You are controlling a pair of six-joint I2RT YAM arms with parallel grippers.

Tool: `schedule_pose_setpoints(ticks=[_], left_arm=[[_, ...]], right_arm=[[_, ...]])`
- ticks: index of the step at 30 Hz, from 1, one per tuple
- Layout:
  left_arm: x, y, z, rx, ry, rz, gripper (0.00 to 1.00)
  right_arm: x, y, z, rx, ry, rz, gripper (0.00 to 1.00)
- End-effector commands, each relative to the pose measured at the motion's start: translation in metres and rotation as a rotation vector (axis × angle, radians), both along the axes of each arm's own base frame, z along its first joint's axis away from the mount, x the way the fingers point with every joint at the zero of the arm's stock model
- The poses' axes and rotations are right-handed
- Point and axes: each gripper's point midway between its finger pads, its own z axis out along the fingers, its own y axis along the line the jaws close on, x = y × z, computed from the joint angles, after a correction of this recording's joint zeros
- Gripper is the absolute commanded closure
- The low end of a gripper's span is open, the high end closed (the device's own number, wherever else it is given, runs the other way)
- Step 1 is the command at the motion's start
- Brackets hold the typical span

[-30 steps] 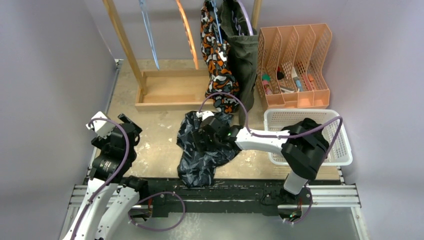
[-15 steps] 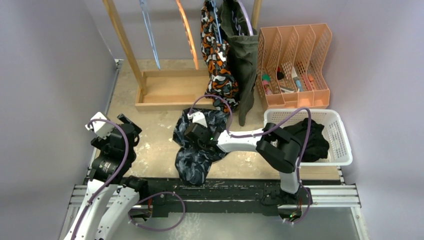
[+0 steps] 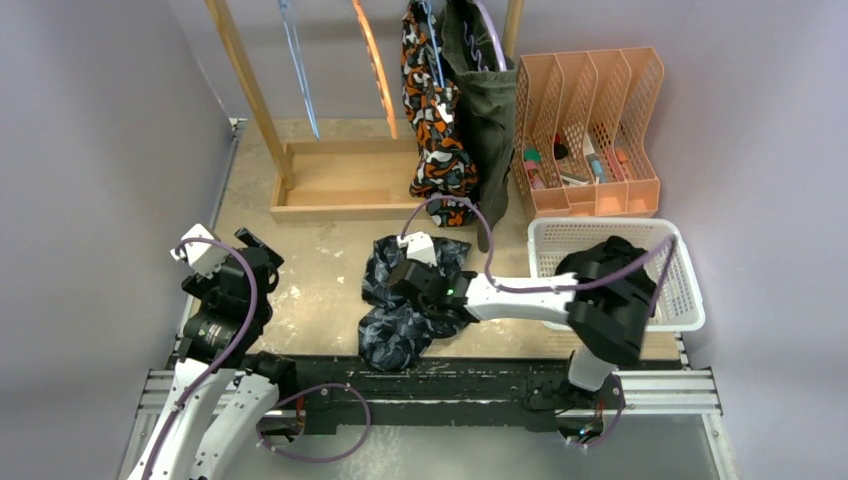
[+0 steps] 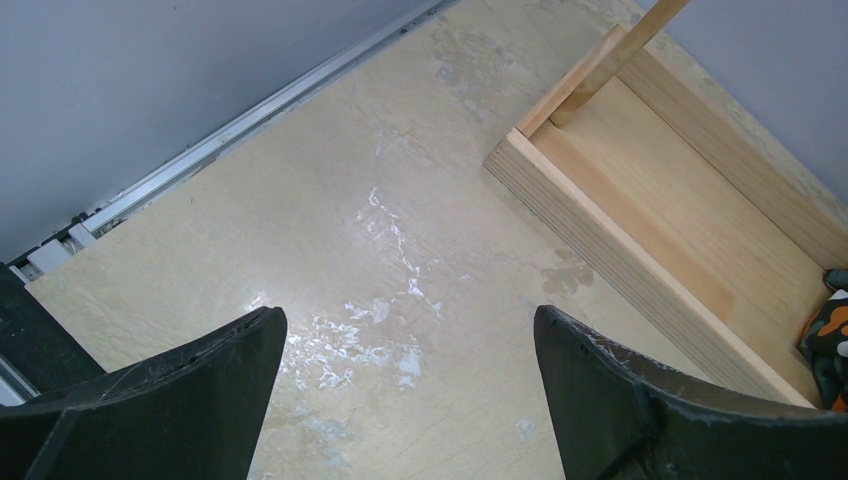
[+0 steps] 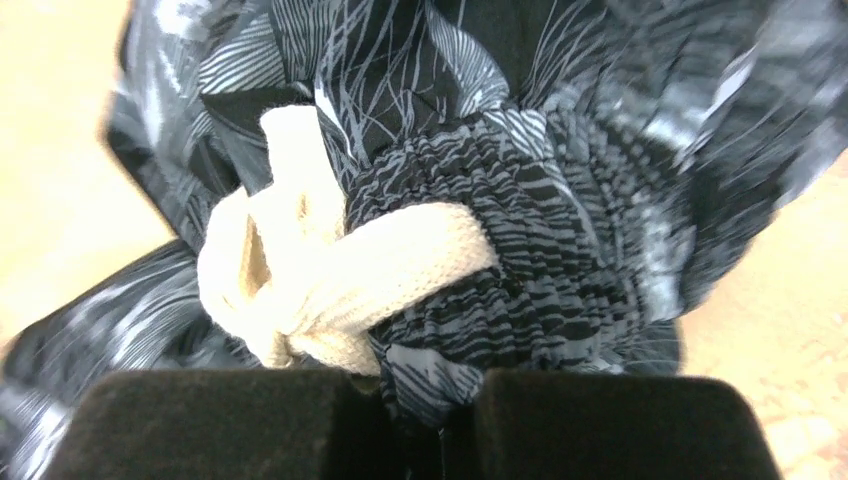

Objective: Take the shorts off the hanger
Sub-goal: Pick up the shorts at the center of the board.

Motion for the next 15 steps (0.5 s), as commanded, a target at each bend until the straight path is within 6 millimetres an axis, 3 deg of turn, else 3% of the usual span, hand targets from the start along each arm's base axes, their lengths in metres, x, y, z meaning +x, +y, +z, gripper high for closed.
schedule_pose_setpoints(ticks=[1,5,15], left_arm=[[0.002,0.002,0.002,-0.003,-0.015,0.017,0.06],[0.003,0.0,0.002,-0.004,-0.011,0.009,0.06],[0.005,-0.001,0.0,-0.001,0.0,0.003,0.06]], right_arm=[[0.0,0.002,0.08,0.186,-0.09,-0.011,1.0],[-0.005,-0.01,0.12,0.265,-0.138,0.007,1.0],[-0.021,-0.053,0.185,0.401,-0.197,-0.034,1.0]])
